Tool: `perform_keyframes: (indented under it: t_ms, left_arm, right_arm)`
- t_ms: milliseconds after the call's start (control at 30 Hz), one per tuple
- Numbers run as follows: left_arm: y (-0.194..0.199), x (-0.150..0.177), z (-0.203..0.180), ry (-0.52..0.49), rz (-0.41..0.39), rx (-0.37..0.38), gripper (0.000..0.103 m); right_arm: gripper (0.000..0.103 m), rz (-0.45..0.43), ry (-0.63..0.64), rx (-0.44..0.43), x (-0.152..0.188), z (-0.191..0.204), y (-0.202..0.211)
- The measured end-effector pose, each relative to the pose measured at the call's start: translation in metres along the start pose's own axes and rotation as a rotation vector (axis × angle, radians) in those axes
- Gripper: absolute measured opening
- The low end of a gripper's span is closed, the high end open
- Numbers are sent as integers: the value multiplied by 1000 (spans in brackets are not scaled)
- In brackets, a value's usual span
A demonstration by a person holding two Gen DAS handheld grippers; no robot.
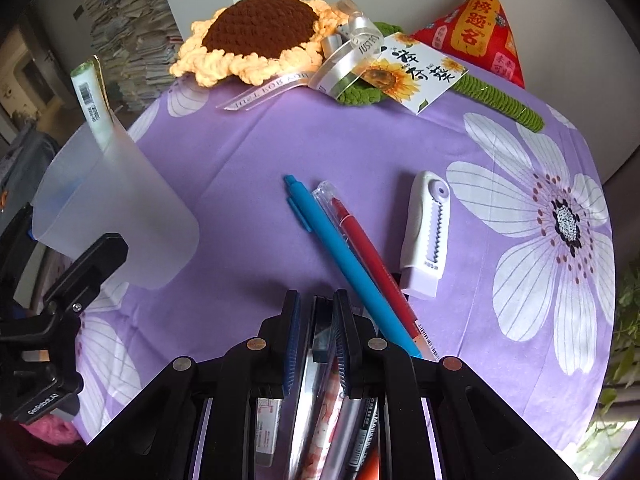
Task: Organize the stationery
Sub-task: 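Move the right gripper back to the pens and grasp the silver pen, then lift the silver pen with the right gripper and carry it over the cup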
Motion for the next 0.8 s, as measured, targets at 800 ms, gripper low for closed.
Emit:
perform_keyframes:
  t_ms: [800]
  left_arm:
    - [-2, 1, -2, 4, 5, 5, 69]
  right_arm:
    - [12, -267, -21, -41, 7, 13, 113]
Point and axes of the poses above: each gripper's, at about its wrist camera, not at the fingertips, and y roughly against the way its jaws point, z to its left, x to its underside, the point moved 3 cm from there along -y, roughly the way its jaws point, and after that the axes turned 2 degrees about -y, right-handed, at the moved point
